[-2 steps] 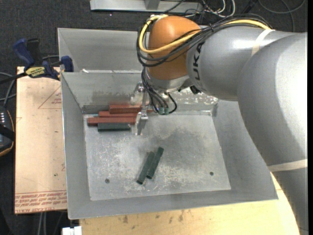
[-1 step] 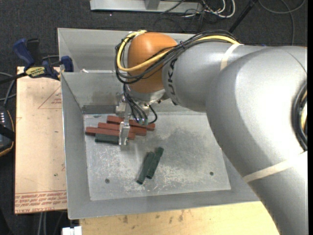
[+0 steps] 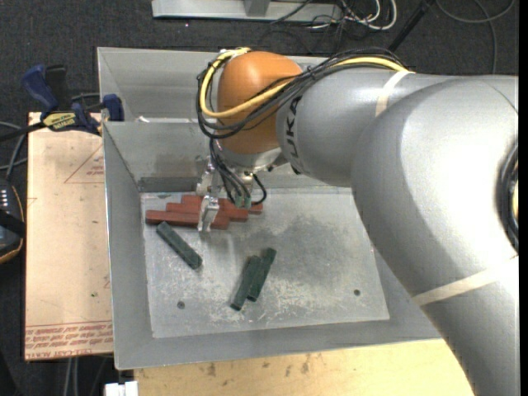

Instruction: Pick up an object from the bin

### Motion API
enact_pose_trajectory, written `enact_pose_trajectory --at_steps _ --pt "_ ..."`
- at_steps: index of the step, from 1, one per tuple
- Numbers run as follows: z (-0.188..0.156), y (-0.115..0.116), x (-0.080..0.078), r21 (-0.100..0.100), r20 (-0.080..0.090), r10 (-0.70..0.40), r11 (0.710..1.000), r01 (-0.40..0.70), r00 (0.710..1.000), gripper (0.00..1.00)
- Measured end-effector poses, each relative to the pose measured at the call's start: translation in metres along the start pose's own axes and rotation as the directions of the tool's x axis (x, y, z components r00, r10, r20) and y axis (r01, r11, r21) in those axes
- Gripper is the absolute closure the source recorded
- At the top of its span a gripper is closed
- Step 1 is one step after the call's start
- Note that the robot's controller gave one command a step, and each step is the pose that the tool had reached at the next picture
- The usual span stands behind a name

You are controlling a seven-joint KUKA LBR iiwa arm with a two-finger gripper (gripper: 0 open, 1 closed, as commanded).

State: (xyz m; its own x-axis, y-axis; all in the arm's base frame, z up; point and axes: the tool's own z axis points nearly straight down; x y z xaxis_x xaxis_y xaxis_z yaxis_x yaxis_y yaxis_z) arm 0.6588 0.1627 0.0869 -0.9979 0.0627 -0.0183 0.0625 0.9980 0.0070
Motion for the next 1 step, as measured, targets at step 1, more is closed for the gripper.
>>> enact_pose_trajectory --at_steps 1 --pt "0.0001 -0.0001 0.0000 0.000 0.000 0.000 1.000 0.000 1.000 1.00"
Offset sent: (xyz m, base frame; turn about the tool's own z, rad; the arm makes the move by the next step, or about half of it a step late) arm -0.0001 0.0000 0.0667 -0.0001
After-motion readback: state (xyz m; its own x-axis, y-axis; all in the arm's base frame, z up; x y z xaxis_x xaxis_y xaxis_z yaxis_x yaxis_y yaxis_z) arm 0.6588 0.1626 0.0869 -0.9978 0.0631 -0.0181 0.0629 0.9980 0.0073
